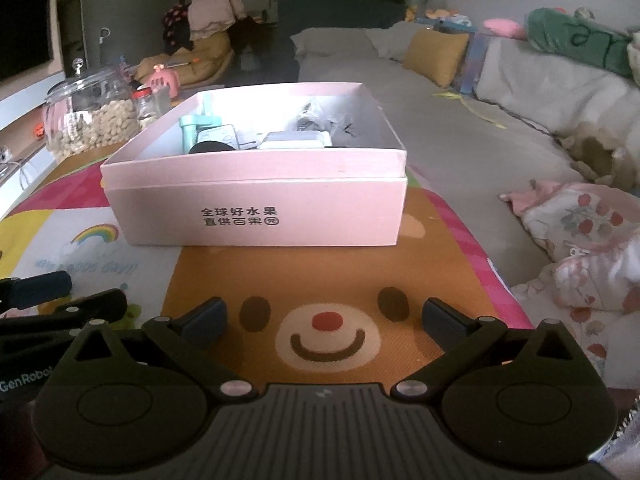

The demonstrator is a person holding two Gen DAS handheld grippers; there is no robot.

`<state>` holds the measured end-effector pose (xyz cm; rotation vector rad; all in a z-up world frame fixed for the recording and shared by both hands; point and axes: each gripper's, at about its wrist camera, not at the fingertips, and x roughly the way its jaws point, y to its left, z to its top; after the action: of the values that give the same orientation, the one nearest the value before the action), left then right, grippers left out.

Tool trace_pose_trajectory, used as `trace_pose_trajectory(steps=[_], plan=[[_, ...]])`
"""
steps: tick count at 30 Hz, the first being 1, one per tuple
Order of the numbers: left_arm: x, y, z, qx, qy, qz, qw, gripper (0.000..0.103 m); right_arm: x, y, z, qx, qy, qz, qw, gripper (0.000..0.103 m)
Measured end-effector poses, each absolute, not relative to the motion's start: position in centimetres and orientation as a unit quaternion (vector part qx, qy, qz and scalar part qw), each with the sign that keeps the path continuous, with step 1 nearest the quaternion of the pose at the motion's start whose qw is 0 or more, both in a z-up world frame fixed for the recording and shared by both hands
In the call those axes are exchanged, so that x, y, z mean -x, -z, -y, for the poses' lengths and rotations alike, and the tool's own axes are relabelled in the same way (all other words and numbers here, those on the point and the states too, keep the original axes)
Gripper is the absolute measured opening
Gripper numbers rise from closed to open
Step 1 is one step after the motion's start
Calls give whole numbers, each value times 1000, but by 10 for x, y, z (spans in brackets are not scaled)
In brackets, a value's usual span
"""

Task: Organize rigid objects

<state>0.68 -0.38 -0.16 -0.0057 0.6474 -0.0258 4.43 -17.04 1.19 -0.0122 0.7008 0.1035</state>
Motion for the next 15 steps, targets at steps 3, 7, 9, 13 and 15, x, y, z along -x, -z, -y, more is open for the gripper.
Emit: trace_pose_trajectory(steps=[3,7,9,13,15], plan=[[-8,2,4,3,10,-319,948,63,-44,-12,171,4,-49,-342,938,103],[-12,2,5,4,1,-318,948,63,-45,-12,169,8,-47,-343,938,103],[-13,2,6,3,-2,-318,948,64,-45,-12,169,9,-47,-343,938,103],[-13,3,6,3,-2,-317,949,64,-45,-11,169,8,-46,-342,938,103],[-12,2,7,3,-2,-317,949,63,-45,-10,169,7,-46,-342,939,103]])
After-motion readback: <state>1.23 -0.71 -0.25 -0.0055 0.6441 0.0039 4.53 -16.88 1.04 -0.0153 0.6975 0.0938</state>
